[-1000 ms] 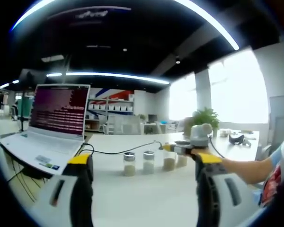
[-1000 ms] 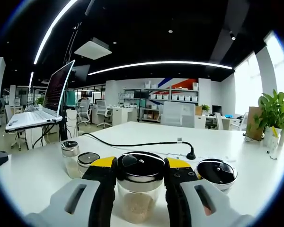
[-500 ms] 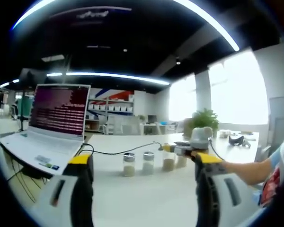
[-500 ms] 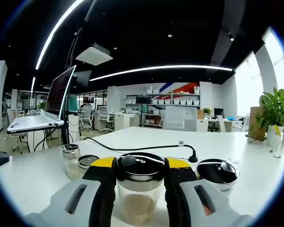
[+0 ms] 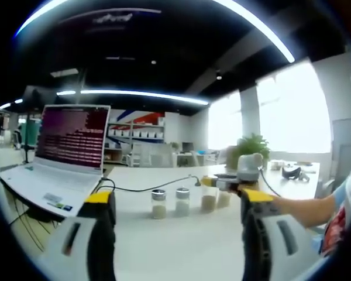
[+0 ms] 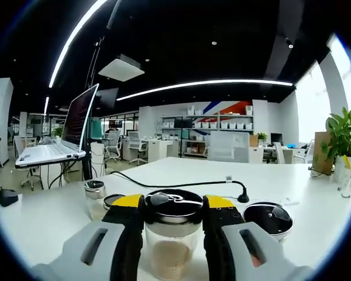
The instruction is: Rotate the seasoning bottle until the label or dispensing opening points toward the visible target arrow and the bottle remains upright within the marked orientation range
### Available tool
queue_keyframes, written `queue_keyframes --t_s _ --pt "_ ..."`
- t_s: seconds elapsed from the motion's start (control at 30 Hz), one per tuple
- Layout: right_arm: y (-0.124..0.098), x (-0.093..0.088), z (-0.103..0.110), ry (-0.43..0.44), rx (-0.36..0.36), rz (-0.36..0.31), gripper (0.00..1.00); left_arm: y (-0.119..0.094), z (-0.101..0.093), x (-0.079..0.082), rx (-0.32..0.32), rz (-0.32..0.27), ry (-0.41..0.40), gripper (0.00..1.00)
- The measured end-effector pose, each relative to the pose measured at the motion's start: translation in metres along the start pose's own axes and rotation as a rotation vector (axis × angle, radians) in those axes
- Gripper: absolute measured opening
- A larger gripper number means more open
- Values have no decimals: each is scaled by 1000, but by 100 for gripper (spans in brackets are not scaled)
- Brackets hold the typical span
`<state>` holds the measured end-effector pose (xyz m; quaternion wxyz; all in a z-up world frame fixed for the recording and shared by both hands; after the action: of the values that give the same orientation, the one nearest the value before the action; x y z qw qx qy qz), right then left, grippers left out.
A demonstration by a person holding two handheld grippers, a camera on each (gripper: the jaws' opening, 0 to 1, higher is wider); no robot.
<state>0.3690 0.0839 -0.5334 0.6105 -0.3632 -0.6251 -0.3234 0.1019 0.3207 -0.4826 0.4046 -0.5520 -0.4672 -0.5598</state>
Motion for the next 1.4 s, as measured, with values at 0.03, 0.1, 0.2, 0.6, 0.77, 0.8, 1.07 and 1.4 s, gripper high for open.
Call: queue_keyframes --t_s 0.03,0.1,0.2,0.6,0.77,0.8,1.07,1.4 --pt "-3 2 0 -4 3 -1 38 0 0 0 1 0 1 94" --pt "-10 4 0 -2 10 -6 38 -1 0 0 2 0 4 94" --pt "-21 6 1 -4 18 -5 38 -1 -1 1 1 -2 4 94" --pt "-56 21 3 -15 106 -29 38 1 -4 1 -2 3 8 94" --pt "-72 24 10 -13 137 -49 38 1 -5 0 -5 8 9 94" --pt "-75 24 11 -14 142 -50 38 1 -5 0 -5 7 10 94" --pt "-98 26 21 -11 183 -75 38 -1 -4 1 -1 7 9 94" --pt "-118 16 25 0 205 -86 38 -2 -5 1 4 3 11 93"
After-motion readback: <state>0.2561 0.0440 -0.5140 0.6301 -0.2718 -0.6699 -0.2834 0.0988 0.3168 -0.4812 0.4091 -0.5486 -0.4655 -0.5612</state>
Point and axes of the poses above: the point that each gripper's makers call its tool centre point, and the gripper's own axes: y roughly forward along the fingers, z roughly to its left, x roughly out of its top, the point moved 8 cm from there along -y, roughly backward along the fingers
